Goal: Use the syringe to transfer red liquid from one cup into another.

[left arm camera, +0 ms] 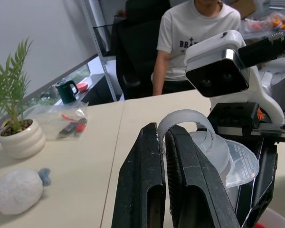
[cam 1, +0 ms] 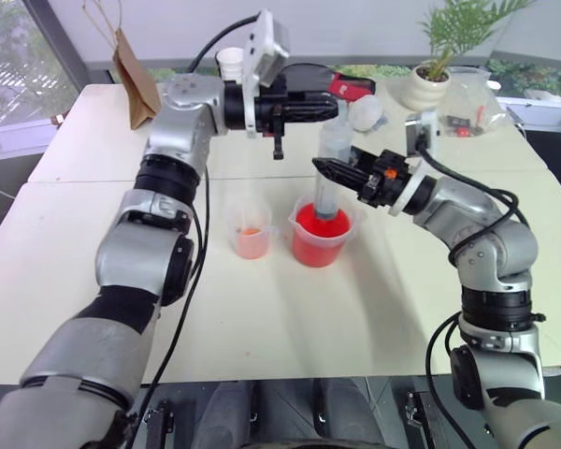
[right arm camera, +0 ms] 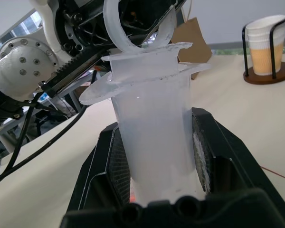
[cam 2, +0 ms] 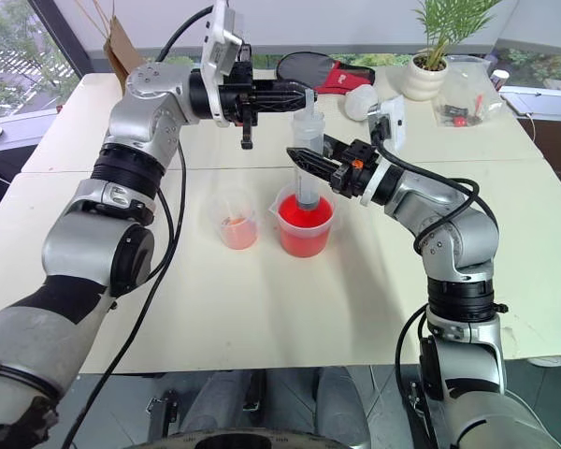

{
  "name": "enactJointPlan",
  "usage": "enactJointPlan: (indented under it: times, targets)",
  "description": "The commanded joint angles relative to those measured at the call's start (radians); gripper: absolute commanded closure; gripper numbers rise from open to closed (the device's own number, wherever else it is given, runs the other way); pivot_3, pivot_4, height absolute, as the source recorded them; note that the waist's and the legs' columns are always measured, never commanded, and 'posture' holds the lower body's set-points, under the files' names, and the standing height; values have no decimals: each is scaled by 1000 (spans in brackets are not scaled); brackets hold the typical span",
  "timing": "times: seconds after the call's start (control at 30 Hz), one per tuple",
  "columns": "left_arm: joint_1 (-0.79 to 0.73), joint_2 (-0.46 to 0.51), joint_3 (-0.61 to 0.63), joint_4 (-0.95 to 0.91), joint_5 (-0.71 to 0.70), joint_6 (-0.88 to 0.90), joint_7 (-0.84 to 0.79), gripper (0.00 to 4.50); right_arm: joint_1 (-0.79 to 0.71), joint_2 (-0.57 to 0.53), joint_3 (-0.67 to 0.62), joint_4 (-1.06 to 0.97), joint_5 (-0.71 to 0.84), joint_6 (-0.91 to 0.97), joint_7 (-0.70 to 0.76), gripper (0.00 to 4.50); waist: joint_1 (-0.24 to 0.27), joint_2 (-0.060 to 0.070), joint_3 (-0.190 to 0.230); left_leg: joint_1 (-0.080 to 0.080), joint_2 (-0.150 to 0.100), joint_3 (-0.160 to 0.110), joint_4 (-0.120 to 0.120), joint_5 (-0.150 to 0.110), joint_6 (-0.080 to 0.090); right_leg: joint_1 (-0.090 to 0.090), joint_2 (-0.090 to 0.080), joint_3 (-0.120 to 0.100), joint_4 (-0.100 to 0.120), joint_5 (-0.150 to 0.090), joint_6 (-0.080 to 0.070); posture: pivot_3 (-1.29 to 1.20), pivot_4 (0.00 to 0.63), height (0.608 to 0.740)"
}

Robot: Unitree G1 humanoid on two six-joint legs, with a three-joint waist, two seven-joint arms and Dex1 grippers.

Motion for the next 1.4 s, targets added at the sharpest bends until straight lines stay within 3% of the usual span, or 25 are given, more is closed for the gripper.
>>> enactJointPlan:
  times: [0.03,0.63,0.77,0.93,1.17,1.3,1.4]
  targets:
    - [-57,14,70,-47,-52,10,37,4330,27,15,53,-71,31,5,30,3064,0,0,0,0,0,0,0,0,0,0,0,0,0,0,0,0,150,740]
    - [-134,8,91,9,-59,-55,80,4330,65,17,80,-53,4,-27,29,3064,0,0,0,0,0,0,0,0,0,0,0,0,0,0,0,0,150,740]
    - [-116,22,70,2,-45,-35,33,3137,56,10,64,-50,7,-30,25,3064,-1,0,0,0,0,0,0,0,0,0,0,0,0,0,0,0,150,740]
    - [-76,68,52,-33,-34,29,0,825,21,-7,6,-56,44,-23,9,3064,-2,0,0,0,0,0,0,0,0,0,0,0,0,0,0,0,150,740]
    - [101,230,28,-272,-82,310,-129,825,16,-20,-9,-60,54,-26,1,3064,-9,0,0,0,0,0,0,0,0,0,0,0,1,0,0,0,150,740]
    - [212,331,34,-307,-38,326,-75,825,2,-29,-18,-43,49,-38,1,3064,-7,0,0,2,1,-1,0,0,0,0,1,0,5,0,0,0,150,740]
    - [283,394,115,-384,-104,424,-18,825,-17,-39,-35,-21,47,-50,4,3064,-4,0,0,2,1,-1,0,0,-1,0,1,0,7,0,0,0,150,740]
